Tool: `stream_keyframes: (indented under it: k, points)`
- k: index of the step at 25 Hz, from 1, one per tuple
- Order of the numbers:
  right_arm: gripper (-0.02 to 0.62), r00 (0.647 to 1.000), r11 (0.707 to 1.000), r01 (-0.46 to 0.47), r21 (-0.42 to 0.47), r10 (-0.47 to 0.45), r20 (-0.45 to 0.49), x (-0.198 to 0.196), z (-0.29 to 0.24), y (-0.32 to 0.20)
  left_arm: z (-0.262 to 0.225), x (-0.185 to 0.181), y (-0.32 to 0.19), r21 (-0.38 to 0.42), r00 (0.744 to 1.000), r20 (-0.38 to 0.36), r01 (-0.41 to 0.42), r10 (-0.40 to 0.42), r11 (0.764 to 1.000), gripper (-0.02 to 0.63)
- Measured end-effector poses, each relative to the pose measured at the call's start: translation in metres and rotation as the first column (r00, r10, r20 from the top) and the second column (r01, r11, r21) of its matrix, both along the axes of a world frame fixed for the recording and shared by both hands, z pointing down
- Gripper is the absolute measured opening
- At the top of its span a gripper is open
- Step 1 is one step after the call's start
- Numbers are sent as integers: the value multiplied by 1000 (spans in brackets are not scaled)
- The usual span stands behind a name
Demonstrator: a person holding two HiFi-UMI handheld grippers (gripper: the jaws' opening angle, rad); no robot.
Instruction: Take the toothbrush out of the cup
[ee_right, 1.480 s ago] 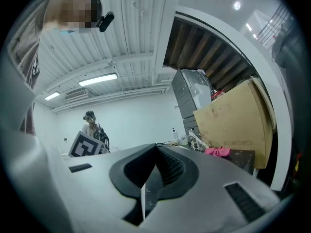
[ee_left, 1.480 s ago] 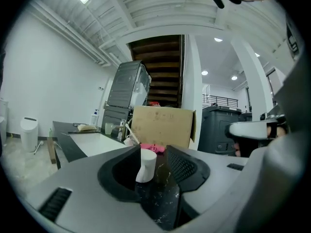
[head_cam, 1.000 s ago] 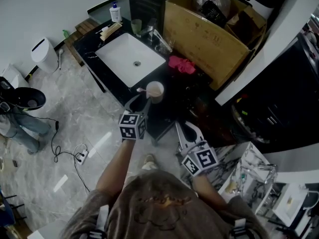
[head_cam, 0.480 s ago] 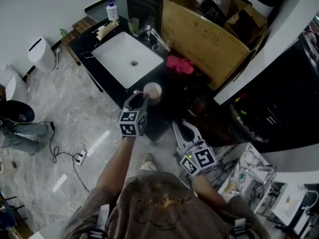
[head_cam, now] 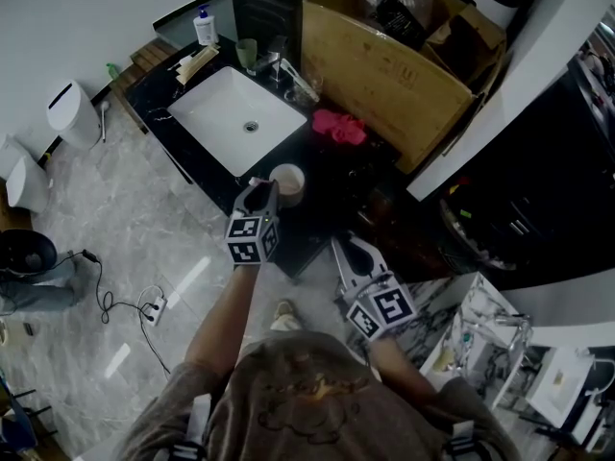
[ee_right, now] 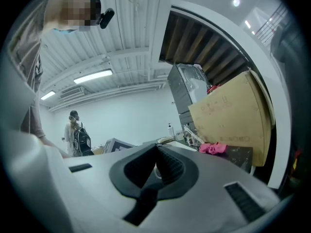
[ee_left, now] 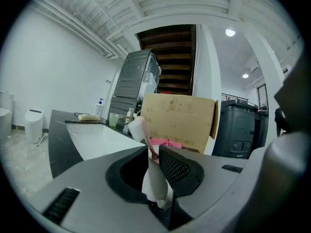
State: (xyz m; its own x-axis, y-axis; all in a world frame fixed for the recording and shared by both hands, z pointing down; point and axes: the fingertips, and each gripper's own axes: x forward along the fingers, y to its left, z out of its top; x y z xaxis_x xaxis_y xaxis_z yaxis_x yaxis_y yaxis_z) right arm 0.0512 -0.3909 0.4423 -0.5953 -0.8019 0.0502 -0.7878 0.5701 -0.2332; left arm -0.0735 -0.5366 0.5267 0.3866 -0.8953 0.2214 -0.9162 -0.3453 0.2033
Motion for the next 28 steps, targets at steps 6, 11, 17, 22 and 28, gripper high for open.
stream_keyframes:
  k: [6, 11, 17, 22, 28]
  points:
    - [6, 1000, 1000, 2, -4, -2, -4, -2, 0, -3, -3, 0, -2, 14, 1000, -28, 0, 0, 1000, 43]
    - [6, 1000, 1000, 3, -6, -3, -3, -3, 1, -5, -8, 1, -1, 37, 999, -31, -7, 9, 999, 38]
    - [6, 1000, 1000, 7, -6, -7, -2, -3, 2, -3, -19, 0, 6, 68, 999, -31, -14, 16, 998, 35]
    - [6, 1000, 1000, 19, 1, -19, 5, -5, -2, 0, -37, -4, 16, 99, 1000, -17, -11, 13, 995, 35]
    - [6, 999, 999, 38, 3, -38, 10, -8, -2, 9, -69, -10, 39, 142, 1000, -15, 7, -5, 990, 35]
